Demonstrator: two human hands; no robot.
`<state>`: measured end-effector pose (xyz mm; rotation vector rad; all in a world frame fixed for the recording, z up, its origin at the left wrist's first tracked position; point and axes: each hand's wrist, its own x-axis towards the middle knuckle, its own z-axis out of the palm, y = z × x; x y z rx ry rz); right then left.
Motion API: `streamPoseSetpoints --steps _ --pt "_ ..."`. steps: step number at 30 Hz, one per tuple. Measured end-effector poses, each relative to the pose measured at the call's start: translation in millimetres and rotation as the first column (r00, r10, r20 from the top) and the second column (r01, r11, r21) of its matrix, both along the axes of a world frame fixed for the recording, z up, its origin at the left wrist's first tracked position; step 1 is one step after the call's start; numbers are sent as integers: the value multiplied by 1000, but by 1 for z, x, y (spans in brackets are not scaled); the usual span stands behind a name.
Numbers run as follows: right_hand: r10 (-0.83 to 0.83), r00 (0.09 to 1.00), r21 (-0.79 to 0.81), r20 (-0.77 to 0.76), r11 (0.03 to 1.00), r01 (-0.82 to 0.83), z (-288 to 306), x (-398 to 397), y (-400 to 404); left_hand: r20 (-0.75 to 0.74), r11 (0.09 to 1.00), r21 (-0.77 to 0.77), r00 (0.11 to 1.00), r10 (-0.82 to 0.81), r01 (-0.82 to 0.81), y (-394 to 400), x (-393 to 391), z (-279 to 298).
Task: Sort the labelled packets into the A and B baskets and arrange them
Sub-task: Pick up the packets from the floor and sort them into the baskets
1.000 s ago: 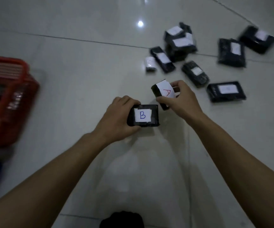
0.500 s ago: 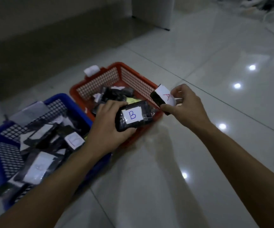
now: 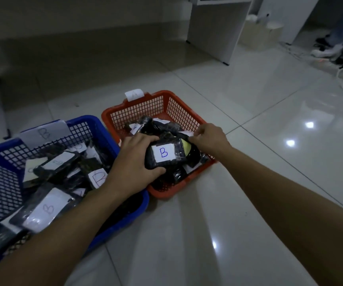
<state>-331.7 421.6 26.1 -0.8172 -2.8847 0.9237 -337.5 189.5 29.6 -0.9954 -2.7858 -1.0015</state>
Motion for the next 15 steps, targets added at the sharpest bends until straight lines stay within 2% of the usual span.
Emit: streamPoseSetpoints --steps 2,4,9,11,15 --pt "13 998 53 -53 999 -10 8 7 -9 3 1000 13 1000 15 -15 -13 4 4" --pt "57 982 69 -178 997 -45 17 15 -26 -11 999 9 999 37 -36 -33 6 12" --pt "327 867 116 -375 945 -306 33 20 -101 -71 985 -43 984 161 -165 -93 2 31" --pt "398 823 117 -405 915 -385 29 17 -133 -106 973 -84 973 207 -216 -117 -1 32" --pt "438 808 115 -393 896 -430 19 16 -181 -95 911 -204 934 345 -358 -155 0 27"
